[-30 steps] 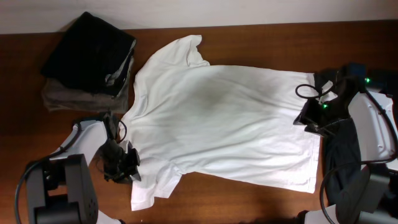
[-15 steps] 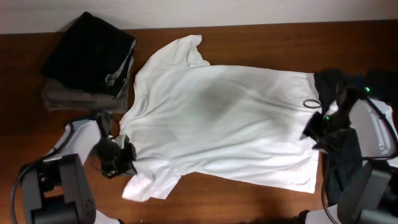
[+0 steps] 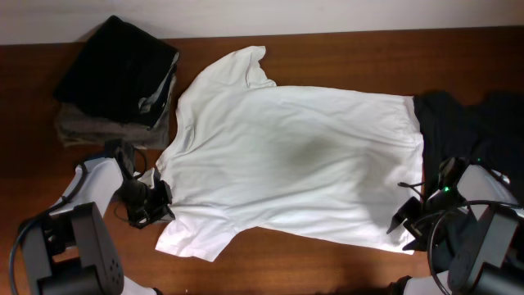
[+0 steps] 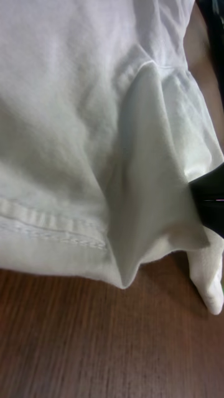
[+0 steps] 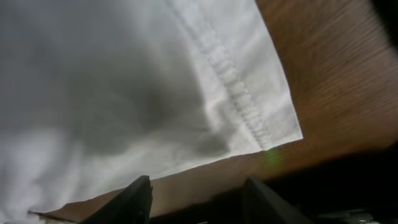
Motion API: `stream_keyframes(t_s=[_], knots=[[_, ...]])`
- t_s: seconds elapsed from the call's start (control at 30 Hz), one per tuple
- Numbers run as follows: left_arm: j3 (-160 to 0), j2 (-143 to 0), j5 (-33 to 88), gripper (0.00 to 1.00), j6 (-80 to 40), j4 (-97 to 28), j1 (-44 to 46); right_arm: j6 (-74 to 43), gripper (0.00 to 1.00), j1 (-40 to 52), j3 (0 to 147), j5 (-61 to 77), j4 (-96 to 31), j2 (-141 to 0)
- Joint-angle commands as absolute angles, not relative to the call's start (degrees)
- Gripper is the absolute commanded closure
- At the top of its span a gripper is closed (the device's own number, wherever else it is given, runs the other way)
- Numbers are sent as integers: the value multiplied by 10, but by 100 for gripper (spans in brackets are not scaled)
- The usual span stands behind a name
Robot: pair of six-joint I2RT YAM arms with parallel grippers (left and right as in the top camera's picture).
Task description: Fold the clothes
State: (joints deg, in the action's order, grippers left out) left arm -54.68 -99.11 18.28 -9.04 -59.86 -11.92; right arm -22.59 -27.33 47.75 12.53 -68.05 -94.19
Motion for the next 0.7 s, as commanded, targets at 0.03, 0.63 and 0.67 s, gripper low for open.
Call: stream_keyframes(t_s=[0.03,0.63,0.67], knots=[[-555,-986,193,100,-93,-595,-121,-245,57,-270,428,133,-632,-933],[-555,-986,193,100,-81,-604,-121,-188,37,-246,453,120,-644,-909],[-555,-986,193,100,-80,-604,-121,-201,36,-240,444,120,-636,-910]])
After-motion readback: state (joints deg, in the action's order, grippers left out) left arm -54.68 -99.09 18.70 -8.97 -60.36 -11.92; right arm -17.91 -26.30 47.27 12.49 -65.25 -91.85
